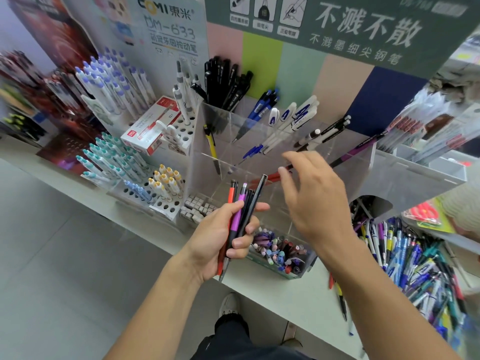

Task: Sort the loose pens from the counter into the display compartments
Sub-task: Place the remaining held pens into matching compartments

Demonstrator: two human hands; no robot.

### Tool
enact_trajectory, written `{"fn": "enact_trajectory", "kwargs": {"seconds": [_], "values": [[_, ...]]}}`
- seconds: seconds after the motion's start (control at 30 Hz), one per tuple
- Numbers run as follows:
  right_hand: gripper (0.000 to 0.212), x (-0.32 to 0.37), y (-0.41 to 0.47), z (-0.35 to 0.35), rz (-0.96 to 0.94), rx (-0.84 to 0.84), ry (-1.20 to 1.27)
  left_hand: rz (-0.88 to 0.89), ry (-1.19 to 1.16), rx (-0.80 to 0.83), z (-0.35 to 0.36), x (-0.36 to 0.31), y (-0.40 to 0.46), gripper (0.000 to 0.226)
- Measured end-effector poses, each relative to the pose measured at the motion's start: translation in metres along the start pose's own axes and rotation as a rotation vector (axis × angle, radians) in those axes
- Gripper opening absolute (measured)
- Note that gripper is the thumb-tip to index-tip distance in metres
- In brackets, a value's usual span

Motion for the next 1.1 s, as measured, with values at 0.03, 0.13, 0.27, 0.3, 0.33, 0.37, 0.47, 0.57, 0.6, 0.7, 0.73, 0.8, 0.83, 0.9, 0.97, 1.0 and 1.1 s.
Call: {"fn": "enact_trajectory", "kwargs": {"seconds": [0.03, 0.13, 0.27, 0.3, 0.33, 0.37, 0.47, 0.57, 0.6, 0.7, 0.73, 0.8, 0.83, 0.9, 0.97, 1.0, 1.1], "values": [[0.023, -0.001, -0.007, -0.006, 0.016, -0.045, 0.072, 0.002, 0.003, 0.016, 0.002, 0.0, -0.001, 0.042], [0.029, -0.011, -0.018, 0.006, 0.297, 0.288, 0.533, 0.009, 0.054, 0.075, 0.01, -0.001, -0.004, 0.044], [0.018, -0.006, -0.028, 0.012, 0.548, 0.598, 1.038, 0.028, 0.208, 0.064, 0.017, -0.003, -0.005, 0.045], [0.017, -0.007, -0.027, 0.013, 0.547, 0.608, 1.043, 0.032, 0.252, 0.038, 0.016, -0.003, -0.005, 0.044], [0.015, -0.008, -0.027, 0.013, 0.536, 0.606, 1.039, 0.041, 0.286, 0.007, 0.016, -0.003, -0.005, 0.043], [0.013, -0.009, -0.025, 0.013, 0.516, 0.588, 1.025, 0.063, 0.31, -0.032, 0.016, -0.005, -0.005, 0.041], [0.007, -0.009, -0.011, -0.007, 0.407, 0.366, 0.988, 0.198, 0.39, -0.224, 0.007, -0.022, -0.005, 0.033], [0.009, 0.002, 0.019, -0.056, 0.226, -0.017, 1.074, 0.311, 0.28, -0.372, -0.013, -0.045, -0.009, 0.02], [0.01, 0.006, 0.031, -0.071, 0.16, -0.134, 1.084, 0.315, 0.21, -0.377, -0.018, -0.05, -0.01, 0.017], [0.007, 0.027, 0.072, -0.087, 0.005, -0.335, 1.025, 0.261, -0.008, -0.276, -0.019, -0.06, -0.01, 0.011], [0.008, 0.035, 0.087, -0.084, -0.022, -0.353, 0.987, 0.243, -0.059, -0.23, -0.017, -0.062, -0.01, 0.012], [0.013, 0.049, 0.117, -0.066, -0.033, -0.317, 0.893, 0.212, -0.132, -0.127, -0.008, -0.064, -0.011, 0.022], [0.016, 0.055, 0.131, -0.054, -0.02, -0.281, 0.833, 0.201, -0.159, -0.076, -0.005, -0.064, -0.012, 0.032], [0.018, 0.065, 0.151, -0.03, 0.01, -0.207, 0.723, 0.195, -0.202, -0.001, 0.001, -0.064, -0.014, 0.043], [0.017, 0.071, 0.164, -0.012, 0.029, -0.134, 0.653, 0.194, -0.238, 0.041, 0.002, -0.064, -0.015, 0.042], [0.017, 0.075, 0.168, -0.005, 0.032, -0.085, 0.609, 0.194, -0.247, 0.051, 0.003, -0.064, -0.016, 0.038], [0.017, 0.085, 0.177, 0.007, 0.016, 0.011, 0.49, 0.195, -0.23, 0.059, 0.002, -0.064, -0.017, 0.034]]}}
Point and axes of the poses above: each hand's wrist, its own y-axis towards the middle knuckle, its own z-axis out of the palm, x = y × z, the point moved 6 cm from there along y, towards the middle knuckle, and after that the axes turned 4 degrees about z, right-handed, at the moved point
